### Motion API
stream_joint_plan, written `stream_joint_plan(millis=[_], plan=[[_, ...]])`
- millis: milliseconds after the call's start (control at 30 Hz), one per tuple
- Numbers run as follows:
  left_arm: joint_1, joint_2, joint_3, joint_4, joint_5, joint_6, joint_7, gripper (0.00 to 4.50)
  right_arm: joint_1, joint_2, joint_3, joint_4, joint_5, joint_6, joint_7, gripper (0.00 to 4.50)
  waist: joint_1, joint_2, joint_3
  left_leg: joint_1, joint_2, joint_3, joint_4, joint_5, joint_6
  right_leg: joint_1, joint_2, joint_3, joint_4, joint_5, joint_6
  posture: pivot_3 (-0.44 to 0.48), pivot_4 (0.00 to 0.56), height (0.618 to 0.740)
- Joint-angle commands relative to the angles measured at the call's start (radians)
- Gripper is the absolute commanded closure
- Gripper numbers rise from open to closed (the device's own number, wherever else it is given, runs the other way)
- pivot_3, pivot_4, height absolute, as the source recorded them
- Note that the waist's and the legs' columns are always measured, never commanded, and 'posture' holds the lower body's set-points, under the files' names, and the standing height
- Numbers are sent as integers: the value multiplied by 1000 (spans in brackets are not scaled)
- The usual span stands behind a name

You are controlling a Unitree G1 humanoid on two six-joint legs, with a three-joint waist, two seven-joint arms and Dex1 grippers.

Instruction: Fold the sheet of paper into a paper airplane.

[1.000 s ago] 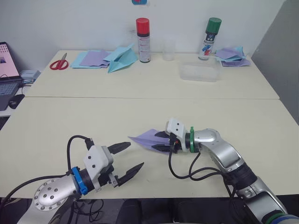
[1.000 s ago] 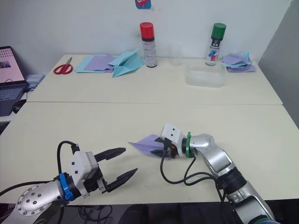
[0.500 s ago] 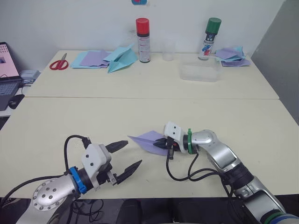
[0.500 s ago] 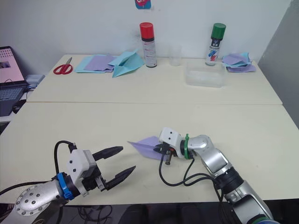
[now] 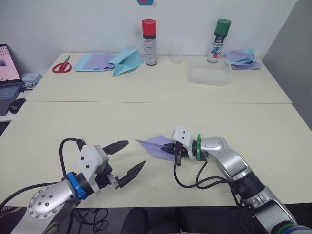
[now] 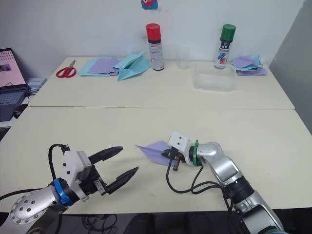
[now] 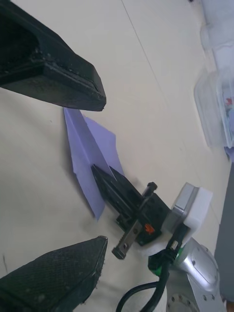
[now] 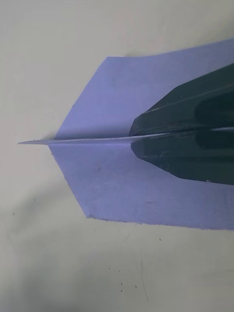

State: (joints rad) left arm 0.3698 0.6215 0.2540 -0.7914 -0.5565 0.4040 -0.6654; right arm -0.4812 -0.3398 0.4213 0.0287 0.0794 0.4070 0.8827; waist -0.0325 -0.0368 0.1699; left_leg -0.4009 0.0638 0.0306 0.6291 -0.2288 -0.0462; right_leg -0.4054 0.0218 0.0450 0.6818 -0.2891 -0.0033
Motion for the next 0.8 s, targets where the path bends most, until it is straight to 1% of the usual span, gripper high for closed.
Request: stream_joint_plan(millis=[33, 167, 367, 633, 800], plan=[[4, 6, 28, -42, -28, -4, 1, 25, 4, -2, -16, -26, 6, -9, 3, 4500, 0, 0, 0, 0, 0, 0, 0, 0, 0, 0, 0, 0, 0, 0, 0, 0, 150, 740], [-12, 4, 26, -40, -13, 0, 29, 25, 4, -7, -17, -19, 5, -13, 8, 4500, 0, 0, 0, 0, 0, 0, 0, 0, 0, 0, 0, 0, 0, 0, 0, 0, 150, 740], [-32, 28, 32, -45, -61, 33, 19, 25, -9, 5, -37, -33, 18, 20, -6, 4500, 0, 0, 0, 0, 0, 0, 0, 0, 0, 0, 0, 0, 0, 0, 0, 0, 150, 740], [-125, 84, 48, 9, -106, 67, -15, 25, -3, -2, -114, -156, 68, 120, -46, 4500, 1, 0, 0, 0, 0, -1, 1, 0, 0, 0, 0, 0, 1, 0, 0, 0, 150, 740], [-178, 104, 43, 38, -127, 87, -28, 25, 7, -12, -132, -204, 78, 163, -71, 4500, 0, 0, 0, 0, 0, 0, 0, 0, 0, 0, 0, 0, 1, 0, 0, 0, 150, 740]])
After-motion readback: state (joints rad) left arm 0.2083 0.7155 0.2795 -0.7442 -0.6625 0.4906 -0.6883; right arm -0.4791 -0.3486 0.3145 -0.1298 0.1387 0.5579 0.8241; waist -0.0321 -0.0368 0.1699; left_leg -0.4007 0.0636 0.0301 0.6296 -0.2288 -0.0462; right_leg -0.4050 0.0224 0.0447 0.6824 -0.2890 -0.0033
